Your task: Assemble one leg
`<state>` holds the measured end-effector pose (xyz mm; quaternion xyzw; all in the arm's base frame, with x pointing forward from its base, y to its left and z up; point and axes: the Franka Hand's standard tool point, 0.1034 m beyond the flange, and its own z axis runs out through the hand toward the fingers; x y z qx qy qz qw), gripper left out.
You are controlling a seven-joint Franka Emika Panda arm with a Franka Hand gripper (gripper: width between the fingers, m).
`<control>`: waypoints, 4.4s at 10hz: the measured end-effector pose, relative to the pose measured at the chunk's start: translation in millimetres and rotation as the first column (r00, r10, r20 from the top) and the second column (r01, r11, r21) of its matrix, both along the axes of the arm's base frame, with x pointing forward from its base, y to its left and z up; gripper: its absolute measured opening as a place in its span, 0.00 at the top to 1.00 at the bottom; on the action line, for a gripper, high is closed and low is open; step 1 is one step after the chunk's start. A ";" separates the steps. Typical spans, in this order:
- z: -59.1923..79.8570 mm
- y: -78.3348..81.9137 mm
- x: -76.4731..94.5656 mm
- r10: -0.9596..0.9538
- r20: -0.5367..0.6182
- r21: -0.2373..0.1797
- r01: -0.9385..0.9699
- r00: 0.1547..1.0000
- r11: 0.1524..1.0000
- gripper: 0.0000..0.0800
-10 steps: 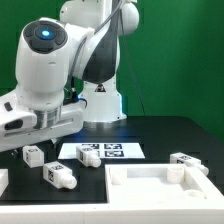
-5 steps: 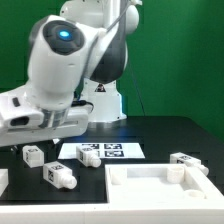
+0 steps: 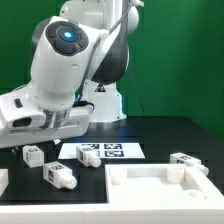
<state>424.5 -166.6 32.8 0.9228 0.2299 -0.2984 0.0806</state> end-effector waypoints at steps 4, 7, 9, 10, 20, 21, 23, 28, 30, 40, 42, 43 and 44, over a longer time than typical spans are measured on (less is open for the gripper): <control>-5.7 -10.1 1.0 -0.090 -0.137 -0.176 0.065 0.986 0.982 0.19; -6.0 -8.7 -10.1 -0.149 -0.166 -0.222 0.111 0.975 0.969 0.19; -17.0 -11.0 -26.5 -0.265 -0.284 -0.329 0.166 0.922 0.930 0.19; -19.0 -7.9 -36.4 -0.322 -0.337 -0.373 0.188 0.885 0.908 0.19; 52.2 28.7 9.8 -0.291 -0.302 -0.225 0.228 0.908 0.947 0.65; 53.9 26.2 13.8 -0.289 -0.293 -0.217 0.232 0.911 0.948 0.65; 50.4 25.5 16.6 -0.282 -0.274 -0.209 0.229 0.919 0.951 0.64; 103.9 102.3 72.2 -0.486 -0.033 -0.153 0.476 0.873 0.866 0.64; 129.0 112.2 102.2 -0.492 0.075 -0.102 0.497 0.867 0.862 0.64; 125.3 227.3 198.0 -0.580 0.640 0.341 0.491 0.504 0.802 0.64; 119.5 232.4 194.0 -0.577 0.671 0.378 0.455 0.466 0.806 0.64; 117.7 235.0 194.1 -0.576 0.686 0.396 0.435 0.446 0.808 0.64; 115.2 234.8 191.6 -0.575 0.680 0.389 0.441 0.455 0.809 0.64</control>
Offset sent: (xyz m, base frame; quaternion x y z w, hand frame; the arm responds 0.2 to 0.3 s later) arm 0.0000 0.0000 0.0000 0.0000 0.0000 0.0000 1.0000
